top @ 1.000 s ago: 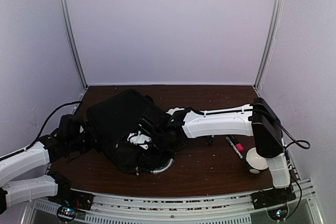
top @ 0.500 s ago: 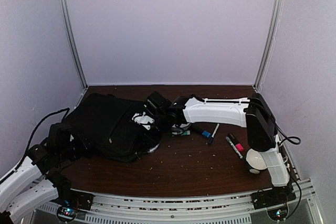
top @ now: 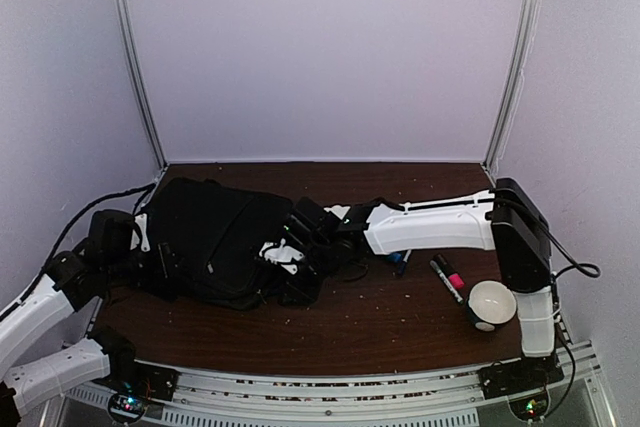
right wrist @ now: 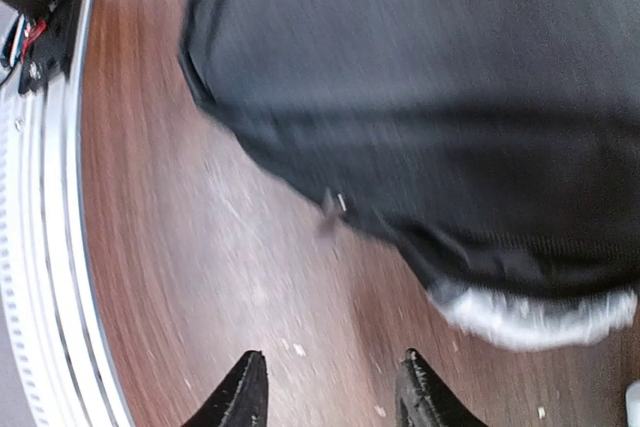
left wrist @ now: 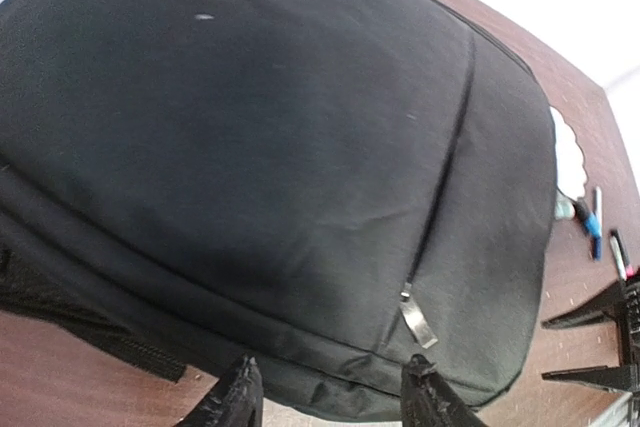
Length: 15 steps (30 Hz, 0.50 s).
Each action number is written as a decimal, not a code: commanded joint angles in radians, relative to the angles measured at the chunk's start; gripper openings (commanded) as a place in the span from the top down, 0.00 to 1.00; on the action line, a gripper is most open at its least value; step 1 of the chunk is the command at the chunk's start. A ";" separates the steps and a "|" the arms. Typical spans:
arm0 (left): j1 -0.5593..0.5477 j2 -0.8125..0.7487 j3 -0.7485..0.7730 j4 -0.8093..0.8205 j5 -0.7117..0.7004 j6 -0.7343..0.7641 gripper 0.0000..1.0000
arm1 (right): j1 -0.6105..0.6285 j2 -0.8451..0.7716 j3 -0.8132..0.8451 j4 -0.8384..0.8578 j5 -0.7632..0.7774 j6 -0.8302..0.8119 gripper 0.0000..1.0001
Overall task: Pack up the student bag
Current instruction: Grab the largest pocket of the student bag.
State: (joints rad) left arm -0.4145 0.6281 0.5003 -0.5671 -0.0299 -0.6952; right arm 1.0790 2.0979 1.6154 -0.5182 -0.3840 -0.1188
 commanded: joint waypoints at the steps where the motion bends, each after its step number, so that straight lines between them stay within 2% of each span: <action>1: -0.006 0.031 0.023 0.079 0.082 0.088 0.50 | 0.022 0.058 0.087 0.046 0.013 0.037 0.55; 7: -0.010 0.048 0.021 0.096 0.091 0.097 0.50 | 0.035 0.156 0.199 0.014 0.035 0.071 0.55; 15: -0.012 0.040 0.021 0.096 0.081 0.102 0.50 | 0.039 0.209 0.246 0.003 0.115 0.109 0.58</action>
State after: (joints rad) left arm -0.4206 0.6785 0.5003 -0.5201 0.0441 -0.6136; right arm 1.1164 2.2807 1.8229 -0.5076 -0.3340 -0.0406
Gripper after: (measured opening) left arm 0.498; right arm 0.434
